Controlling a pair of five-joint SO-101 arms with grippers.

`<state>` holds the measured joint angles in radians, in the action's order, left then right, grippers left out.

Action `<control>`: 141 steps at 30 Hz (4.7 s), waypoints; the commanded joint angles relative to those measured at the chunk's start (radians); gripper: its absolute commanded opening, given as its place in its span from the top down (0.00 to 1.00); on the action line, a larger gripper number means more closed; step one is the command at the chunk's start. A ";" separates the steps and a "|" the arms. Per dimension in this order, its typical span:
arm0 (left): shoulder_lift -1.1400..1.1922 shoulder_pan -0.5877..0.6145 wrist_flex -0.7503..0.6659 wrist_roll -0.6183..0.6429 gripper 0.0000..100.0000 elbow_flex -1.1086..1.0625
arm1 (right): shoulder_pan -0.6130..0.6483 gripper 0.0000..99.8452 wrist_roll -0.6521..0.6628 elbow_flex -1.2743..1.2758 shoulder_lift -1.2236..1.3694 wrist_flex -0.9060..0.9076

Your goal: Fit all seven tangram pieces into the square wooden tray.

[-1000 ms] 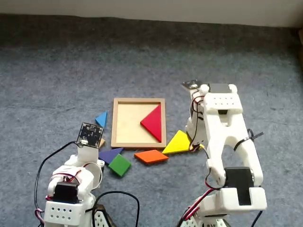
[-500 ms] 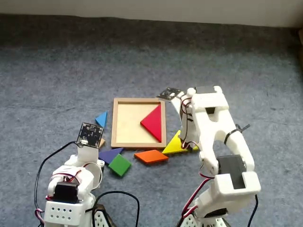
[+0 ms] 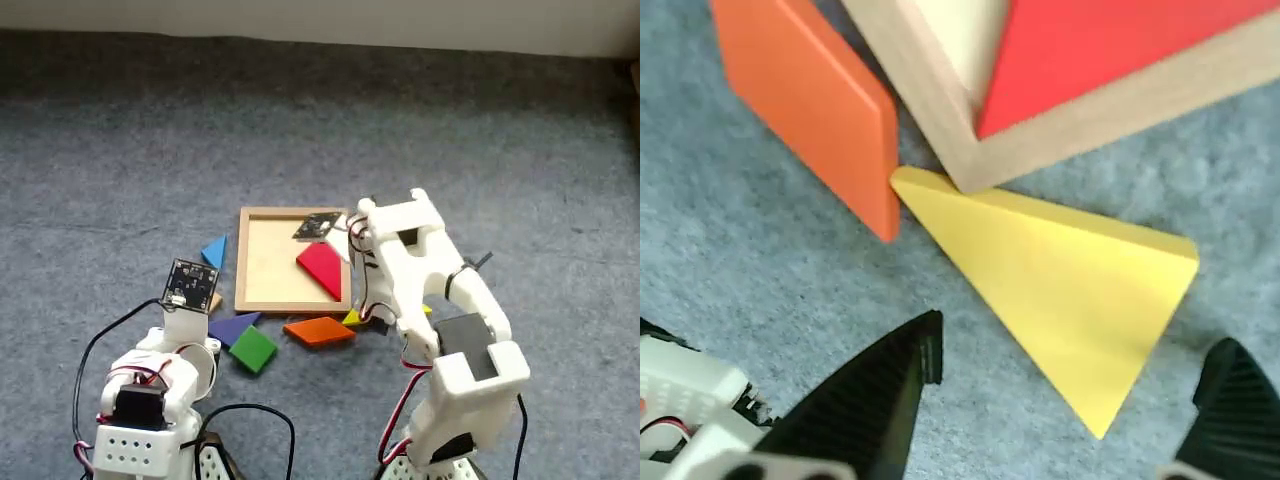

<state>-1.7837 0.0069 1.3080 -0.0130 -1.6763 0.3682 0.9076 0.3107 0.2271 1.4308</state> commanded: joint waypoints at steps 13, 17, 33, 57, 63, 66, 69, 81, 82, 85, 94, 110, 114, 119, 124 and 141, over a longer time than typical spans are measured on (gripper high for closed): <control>-0.008 0.015 0.005 0.008 0.99 -0.019 | 0.035 0.62 0.009 0.071 0.031 -0.249; -0.008 0.015 0.005 0.008 0.99 -0.019 | 0.027 0.62 0.009 0.071 0.033 -0.260; -0.008 0.015 0.005 0.008 0.99 -0.019 | -0.058 0.90 0.005 0.071 0.025 -0.252; -0.008 0.015 0.005 0.008 0.99 -0.019 | -0.068 0.90 0.002 0.421 -0.450 -0.259; -0.008 0.015 0.005 0.008 0.99 -0.019 | -0.031 0.74 -0.152 0.467 -0.519 -0.288; -0.008 0.015 0.005 0.008 0.99 -0.019 | -0.031 0.62 -0.224 0.467 -0.518 -0.289; -0.008 0.015 0.005 0.008 0.99 -0.019 | -0.002 0.59 -0.235 0.464 -0.521 -0.297; -0.008 0.015 0.005 0.008 0.99 -0.019 | 0.177 0.58 -0.238 0.467 -0.512 -0.381; -0.008 0.015 0.005 0.008 0.99 -0.019 | 0.182 0.58 -0.238 0.472 -0.512 -0.395; -0.008 0.015 0.005 0.008 0.99 -0.019 | 0.183 0.58 -0.238 0.475 -0.512 -0.409; -0.008 0.015 0.005 0.008 0.99 -0.019 | 0.191 0.58 -0.236 0.464 -0.346 -0.446; -0.008 0.015 0.005 0.008 0.99 -0.019 | 0.143 0.68 -0.230 0.375 -0.246 -0.444; -0.008 0.015 0.005 0.008 0.99 -0.019 | 0.143 0.74 -0.230 0.377 -0.246 -0.444; -0.008 0.015 0.005 0.008 0.99 -0.019 | 0.142 0.74 -0.232 0.378 -0.246 -0.443; -0.008 0.015 0.005 0.008 0.99 -0.019 | 0.091 0.74 -0.232 0.369 -0.251 -0.371; -0.008 0.015 0.005 0.008 0.99 -0.019 | 0.073 0.75 -0.238 0.325 -0.530 -0.295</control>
<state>-1.7837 0.0069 1.3080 -0.0130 -1.6763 0.4526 0.6805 0.6651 -0.2363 1.1254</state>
